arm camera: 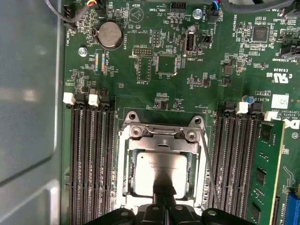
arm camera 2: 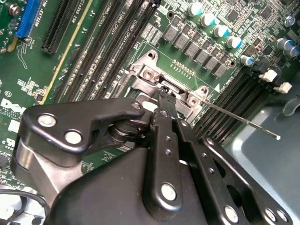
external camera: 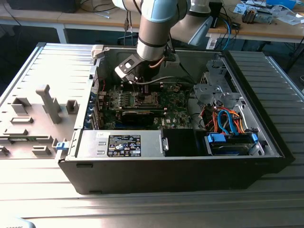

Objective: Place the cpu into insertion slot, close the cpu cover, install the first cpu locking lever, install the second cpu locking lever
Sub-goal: 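Close the cpu cover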

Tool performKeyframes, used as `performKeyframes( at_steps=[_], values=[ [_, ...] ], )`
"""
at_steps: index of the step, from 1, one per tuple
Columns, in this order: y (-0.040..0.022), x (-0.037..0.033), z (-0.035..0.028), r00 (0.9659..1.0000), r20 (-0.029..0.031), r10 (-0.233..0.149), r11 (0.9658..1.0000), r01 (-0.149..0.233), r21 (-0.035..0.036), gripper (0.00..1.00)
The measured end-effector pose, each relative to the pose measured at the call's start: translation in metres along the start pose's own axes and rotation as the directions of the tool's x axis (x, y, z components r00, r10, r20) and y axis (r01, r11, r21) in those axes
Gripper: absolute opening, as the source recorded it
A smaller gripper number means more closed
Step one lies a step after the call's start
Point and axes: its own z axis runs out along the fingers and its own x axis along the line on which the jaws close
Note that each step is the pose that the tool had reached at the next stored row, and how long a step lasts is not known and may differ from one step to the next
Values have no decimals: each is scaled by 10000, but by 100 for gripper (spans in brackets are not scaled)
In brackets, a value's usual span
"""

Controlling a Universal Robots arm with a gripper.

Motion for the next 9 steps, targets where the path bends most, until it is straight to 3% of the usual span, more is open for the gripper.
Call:
performKeyframes(
  at_steps=[5, 7, 9],
  values=[
    [155, -12, -40, 10000, -17, -5, 10000, 5, 24, 11],
    [186, -13, -125, 10000, -19, -4, 10000, 4, 34, 11],
    [187, -10, -257, 10000, -27, -4, 10000, 4, 38, 11]
  ],
)
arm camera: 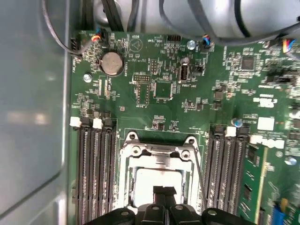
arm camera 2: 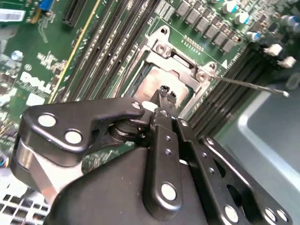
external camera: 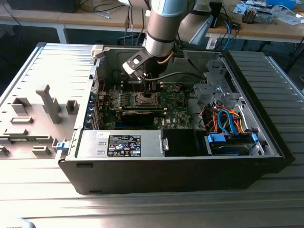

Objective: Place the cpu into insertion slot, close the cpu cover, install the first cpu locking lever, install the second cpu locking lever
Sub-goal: 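Close the cpu cover, then install the first cpu locking lever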

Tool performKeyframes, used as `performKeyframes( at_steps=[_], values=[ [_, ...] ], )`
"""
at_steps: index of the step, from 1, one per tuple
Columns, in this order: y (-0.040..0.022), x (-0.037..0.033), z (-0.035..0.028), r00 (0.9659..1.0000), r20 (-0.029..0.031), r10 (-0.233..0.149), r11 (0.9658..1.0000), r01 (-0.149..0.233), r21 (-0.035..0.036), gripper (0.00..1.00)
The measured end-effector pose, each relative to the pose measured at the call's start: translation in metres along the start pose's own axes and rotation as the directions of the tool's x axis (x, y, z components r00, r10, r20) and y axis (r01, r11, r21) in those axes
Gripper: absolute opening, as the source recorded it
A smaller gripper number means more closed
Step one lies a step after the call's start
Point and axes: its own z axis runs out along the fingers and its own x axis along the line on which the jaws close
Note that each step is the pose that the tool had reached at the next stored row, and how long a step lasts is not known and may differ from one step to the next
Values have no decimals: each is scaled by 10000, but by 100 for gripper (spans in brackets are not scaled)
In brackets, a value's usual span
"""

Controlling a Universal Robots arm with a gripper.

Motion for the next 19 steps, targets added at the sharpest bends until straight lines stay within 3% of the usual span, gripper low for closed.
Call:
performKeyframes(
  at_steps=[2, 14, 19],
  values=[
    [-6, 3, -93, 10000, -6, 1, 10000, -1, 3, 11],
    [-6, 3, -99, 10000, -6, -19, 10000, 19, 4, 11],
    [-6, 3, -99, 9988, 42, -487, 9988, 487, 23, 11]
  ],
)
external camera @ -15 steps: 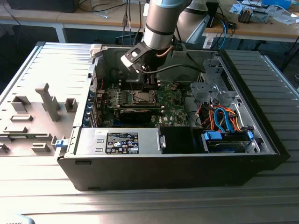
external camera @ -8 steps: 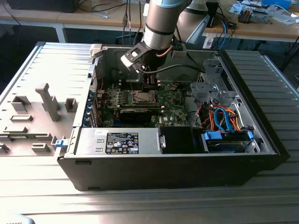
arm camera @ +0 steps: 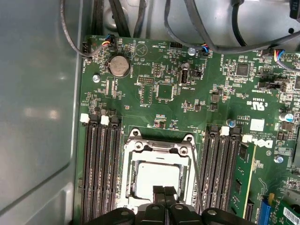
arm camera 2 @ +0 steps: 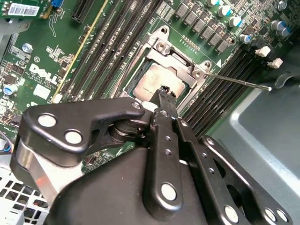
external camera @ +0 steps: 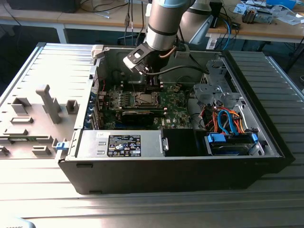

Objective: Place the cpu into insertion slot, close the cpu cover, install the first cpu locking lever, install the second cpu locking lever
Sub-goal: 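Install the first cpu locking lever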

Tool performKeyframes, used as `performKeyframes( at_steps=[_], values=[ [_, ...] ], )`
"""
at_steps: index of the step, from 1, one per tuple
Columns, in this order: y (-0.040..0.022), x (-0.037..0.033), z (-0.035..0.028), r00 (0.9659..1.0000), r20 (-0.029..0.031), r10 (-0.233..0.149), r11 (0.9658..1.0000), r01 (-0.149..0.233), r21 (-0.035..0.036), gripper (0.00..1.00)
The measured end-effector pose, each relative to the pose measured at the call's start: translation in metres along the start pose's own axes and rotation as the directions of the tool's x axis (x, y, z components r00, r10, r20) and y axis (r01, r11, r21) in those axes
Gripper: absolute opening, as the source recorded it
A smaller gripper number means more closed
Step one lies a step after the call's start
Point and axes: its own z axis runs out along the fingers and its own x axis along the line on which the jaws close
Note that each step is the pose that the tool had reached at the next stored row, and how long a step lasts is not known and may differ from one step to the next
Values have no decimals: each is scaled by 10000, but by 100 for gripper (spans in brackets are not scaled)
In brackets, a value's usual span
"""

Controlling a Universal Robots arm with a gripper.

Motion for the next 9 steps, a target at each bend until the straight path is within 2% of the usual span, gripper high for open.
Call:
performKeyframes(
  at_steps=[5, 9],
  values=[
    [0, 0, 0, 9977, 74, -675, 9977, 675, 29, 11],
    [0, 0, 0, 9957, 102, -924, 9957, 924, 42, 11]
  ],
)
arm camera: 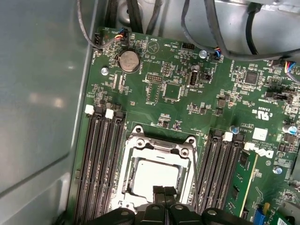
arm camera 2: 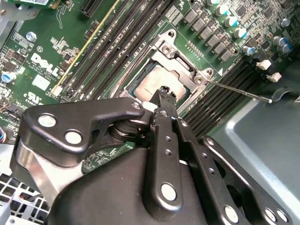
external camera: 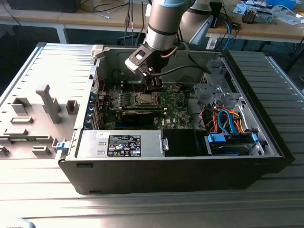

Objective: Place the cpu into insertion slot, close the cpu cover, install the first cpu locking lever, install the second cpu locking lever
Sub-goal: 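Install the first cpu locking lever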

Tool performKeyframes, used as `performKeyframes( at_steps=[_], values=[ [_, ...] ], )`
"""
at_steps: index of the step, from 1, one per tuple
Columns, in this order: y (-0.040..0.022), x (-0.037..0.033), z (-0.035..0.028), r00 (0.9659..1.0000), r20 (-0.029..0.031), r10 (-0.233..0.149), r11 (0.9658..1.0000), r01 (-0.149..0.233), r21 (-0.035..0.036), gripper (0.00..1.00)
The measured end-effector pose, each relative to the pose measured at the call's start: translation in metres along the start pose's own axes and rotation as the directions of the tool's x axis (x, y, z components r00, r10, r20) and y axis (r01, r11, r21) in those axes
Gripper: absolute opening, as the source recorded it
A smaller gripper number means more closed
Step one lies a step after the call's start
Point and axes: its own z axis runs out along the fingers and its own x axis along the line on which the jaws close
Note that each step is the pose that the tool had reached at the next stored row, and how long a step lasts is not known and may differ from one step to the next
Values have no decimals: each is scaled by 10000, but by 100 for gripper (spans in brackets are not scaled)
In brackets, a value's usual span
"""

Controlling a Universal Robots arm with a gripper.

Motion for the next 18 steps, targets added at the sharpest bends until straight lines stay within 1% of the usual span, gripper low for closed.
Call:
performKeyframes(
  at_steps=[4, 7, 11, 14, 16, 18],
  values=[
    [0, 0, 0, 9995, 35, -317, 9995, 317, 13, 11],
    [0, 0, 0, 9989, 52, -475, 9989, 475, 20, 11],
    [0, 0, 0, 9974, 79, -721, 9974, 721, 31, 11],
    [0, 0, 0, 9948, 111, -1014, 9948, 1014, 46, 11],
    [0, 0, 0, 9938, 121, -1109, 9938, 1109, 51, 11],
    [0, 0, 0, 9917, 139, -1275, 9918, 1274, 60, 11]
  ],
)
